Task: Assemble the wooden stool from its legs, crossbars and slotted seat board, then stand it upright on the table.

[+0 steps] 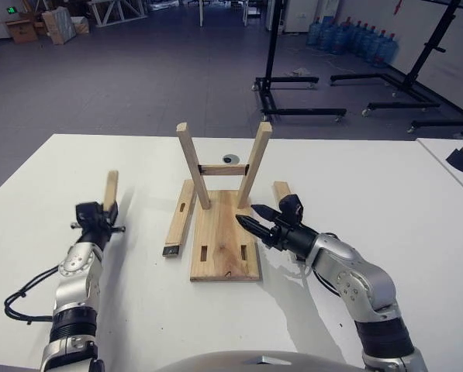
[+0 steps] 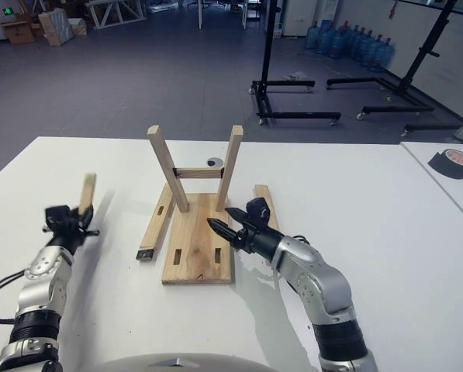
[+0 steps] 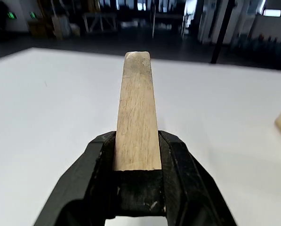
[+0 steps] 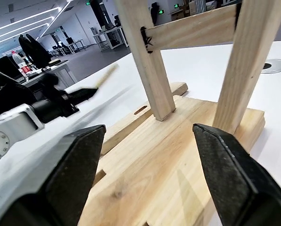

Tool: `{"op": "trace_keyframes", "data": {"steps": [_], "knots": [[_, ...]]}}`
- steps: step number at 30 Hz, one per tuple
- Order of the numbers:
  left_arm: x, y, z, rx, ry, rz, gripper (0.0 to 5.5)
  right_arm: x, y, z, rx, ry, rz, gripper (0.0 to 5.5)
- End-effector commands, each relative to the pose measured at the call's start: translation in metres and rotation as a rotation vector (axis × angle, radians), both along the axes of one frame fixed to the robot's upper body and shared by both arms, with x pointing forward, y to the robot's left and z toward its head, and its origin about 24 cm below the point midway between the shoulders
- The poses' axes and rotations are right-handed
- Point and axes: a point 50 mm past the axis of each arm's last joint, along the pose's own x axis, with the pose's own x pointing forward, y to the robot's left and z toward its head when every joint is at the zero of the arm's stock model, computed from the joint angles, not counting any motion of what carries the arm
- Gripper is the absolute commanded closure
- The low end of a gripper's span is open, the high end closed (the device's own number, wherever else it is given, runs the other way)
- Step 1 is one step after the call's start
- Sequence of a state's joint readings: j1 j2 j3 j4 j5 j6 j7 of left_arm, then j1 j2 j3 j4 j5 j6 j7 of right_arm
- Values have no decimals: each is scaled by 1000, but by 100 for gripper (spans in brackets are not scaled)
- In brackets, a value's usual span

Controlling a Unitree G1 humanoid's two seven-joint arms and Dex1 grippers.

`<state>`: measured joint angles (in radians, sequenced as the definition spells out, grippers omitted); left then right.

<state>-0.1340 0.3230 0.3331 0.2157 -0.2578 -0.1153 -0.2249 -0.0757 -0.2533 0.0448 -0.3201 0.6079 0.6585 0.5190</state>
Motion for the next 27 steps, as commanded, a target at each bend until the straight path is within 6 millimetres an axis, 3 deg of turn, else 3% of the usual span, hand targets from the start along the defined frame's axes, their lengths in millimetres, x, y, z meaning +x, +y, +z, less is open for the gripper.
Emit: {"op": "trace_keyframes", "data": {"steps": [1,2,4,8,12,18,27], "knots": [[0,-55,88,46,-396,-298,423,5,-2,31,246,-21,15,210],[-6,-78,101,13,-438,-461,423,4,-2,44,349,-36,40,210],[-19,-112,106,39,-424,-750,423,2,2,63,487,-44,89,210],[-25,-130,81,257,-244,-987,423,1,16,87,632,-17,132,210],[-23,-141,72,355,-211,-1081,423,8,20,98,801,57,107,210],[-23,-149,72,359,-215,-1128,423,9,10,91,978,200,67,210],[-25,-149,78,355,-201,-1128,423,-1,19,74,868,293,61,372]]}}
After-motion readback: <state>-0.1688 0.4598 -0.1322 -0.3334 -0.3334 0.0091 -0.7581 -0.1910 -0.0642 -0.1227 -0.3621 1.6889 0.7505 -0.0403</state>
